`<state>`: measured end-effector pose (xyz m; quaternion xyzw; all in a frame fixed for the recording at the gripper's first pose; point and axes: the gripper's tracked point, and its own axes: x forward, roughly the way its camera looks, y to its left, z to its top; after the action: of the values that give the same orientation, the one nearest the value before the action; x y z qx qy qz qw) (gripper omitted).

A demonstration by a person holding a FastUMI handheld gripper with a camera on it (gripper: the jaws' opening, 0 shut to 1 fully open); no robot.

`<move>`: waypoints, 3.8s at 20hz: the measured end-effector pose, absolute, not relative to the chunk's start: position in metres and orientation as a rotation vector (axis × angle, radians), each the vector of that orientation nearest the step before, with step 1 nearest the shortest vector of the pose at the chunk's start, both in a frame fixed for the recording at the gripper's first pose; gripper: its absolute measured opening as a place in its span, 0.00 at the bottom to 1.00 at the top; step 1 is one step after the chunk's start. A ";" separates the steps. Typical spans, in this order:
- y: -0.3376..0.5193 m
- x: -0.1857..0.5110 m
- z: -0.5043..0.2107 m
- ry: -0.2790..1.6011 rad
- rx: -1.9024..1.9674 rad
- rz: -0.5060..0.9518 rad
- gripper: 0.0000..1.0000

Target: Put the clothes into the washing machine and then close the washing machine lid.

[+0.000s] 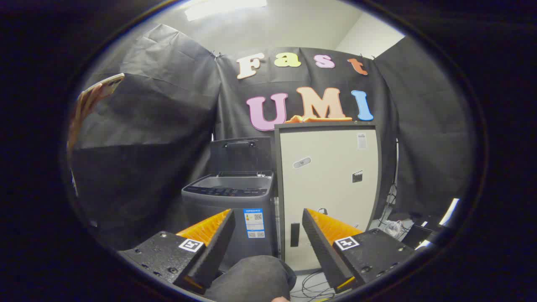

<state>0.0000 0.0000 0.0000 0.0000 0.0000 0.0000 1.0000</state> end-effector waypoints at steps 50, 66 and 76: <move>-0.022 0.053 0.063 -0.008 -0.088 -0.007 0.98; -0.039 0.154 0.172 0.019 -0.082 0.028 0.98; -0.064 0.239 0.227 0.059 -0.121 -0.020 0.98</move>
<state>0.2393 -0.0644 0.2274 -0.0604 0.0297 -0.0098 0.9977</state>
